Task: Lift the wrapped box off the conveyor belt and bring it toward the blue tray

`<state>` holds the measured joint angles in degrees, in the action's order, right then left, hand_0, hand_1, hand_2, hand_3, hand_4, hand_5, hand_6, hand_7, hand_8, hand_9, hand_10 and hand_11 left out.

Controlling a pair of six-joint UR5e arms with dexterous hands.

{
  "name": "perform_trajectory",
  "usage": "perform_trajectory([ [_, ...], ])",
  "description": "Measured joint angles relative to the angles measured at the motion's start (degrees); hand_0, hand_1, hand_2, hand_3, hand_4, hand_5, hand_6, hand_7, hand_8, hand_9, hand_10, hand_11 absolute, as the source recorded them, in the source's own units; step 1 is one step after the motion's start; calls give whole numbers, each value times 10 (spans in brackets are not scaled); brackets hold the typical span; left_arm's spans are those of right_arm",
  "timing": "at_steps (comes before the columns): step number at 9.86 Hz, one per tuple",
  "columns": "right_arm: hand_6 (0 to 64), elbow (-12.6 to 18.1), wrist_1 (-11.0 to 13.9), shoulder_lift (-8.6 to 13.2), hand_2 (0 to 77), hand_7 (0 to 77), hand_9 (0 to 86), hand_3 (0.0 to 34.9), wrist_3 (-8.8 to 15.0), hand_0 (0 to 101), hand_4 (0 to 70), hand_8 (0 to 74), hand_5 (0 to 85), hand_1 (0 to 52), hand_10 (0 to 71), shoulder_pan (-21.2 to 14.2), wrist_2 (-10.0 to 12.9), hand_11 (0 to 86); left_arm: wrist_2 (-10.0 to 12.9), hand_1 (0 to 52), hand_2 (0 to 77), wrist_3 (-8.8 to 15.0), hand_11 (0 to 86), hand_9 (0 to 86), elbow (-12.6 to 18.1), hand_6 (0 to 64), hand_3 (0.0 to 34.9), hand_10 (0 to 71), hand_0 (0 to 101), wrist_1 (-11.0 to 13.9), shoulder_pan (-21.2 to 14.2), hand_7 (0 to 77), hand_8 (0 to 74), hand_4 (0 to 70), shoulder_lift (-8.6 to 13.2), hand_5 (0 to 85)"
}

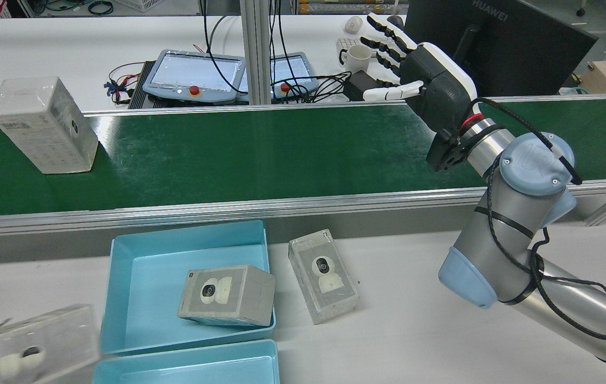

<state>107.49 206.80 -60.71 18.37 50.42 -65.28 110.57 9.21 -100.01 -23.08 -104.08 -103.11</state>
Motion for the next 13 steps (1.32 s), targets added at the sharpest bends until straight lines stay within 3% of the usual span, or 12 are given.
perform_trajectory([
  [4, 0, -14, 1, 12, 136, 142, 22, 300, -3, 437, 87, 0, 115, 104, 33, 2, -3, 54, 0, 0, 11, 0, 0, 5, 0, 0, 0, 0, 0, 0, 0, 5, 5, 0, 0, 5],
  [8, 0, -6, 4, -15, 114, 153, 22, 300, -16, 437, 93, 0, 109, 104, 11, 17, -5, 44, 0, 0, 11, 0, 0, 5, 0, 0, 0, 0, 0, 0, 0, 5, 5, 0, 0, 5],
  [13, 0, -3, 4, -22, 131, 153, 22, 301, -28, 425, 82, 0, 125, 104, 38, 4, -4, 49, 0, 0, 11, 0, 0, 0, 0, 0, 0, 5, 0, 0, 0, 5, 5, 0, 0, 5],
])
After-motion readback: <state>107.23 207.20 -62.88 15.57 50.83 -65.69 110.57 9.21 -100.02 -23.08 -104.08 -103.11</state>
